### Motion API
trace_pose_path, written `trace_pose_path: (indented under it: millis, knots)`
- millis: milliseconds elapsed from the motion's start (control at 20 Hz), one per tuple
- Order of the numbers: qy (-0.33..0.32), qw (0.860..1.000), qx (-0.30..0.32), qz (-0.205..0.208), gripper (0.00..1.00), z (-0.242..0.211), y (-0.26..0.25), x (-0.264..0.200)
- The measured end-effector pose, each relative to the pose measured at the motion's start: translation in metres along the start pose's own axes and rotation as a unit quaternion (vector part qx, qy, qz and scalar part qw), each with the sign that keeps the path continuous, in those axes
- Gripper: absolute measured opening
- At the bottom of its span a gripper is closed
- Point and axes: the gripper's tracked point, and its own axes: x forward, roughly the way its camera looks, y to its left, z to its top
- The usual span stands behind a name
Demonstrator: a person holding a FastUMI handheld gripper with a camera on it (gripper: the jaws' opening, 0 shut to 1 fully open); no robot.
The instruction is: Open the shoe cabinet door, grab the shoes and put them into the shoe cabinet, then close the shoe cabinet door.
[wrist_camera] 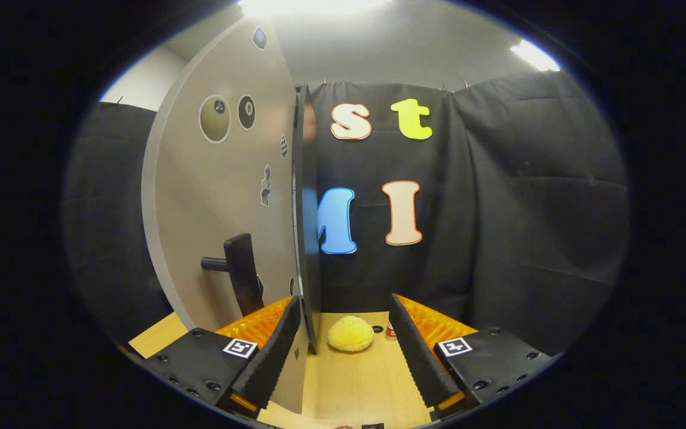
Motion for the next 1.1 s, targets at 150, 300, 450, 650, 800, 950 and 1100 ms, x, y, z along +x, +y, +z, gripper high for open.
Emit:
trace_pose_path:
  millis: [150,300,450,650,800,950,1100]
  knots:
    - [-0.013,1.0,0.011,-0.005,0.94,0.007,0.025,-0.006]
    - [-0.017,1.0,0.014,0.001,0.94,0.006,0.059,-0.009]
    - [-0.017,0.999,0.025,0.014,0.94,0.005,0.101,-0.007]
    - [-0.004,0.999,0.027,0.029,0.94,0.002,0.153,-0.001]
    - [0.005,0.998,0.033,0.048,0.94,0.0,0.195,0.008]
    - [0.031,0.994,0.024,0.101,0.95,-0.004,0.245,0.021]
    - [0.037,0.991,0.018,0.125,0.98,-0.004,0.272,0.017]
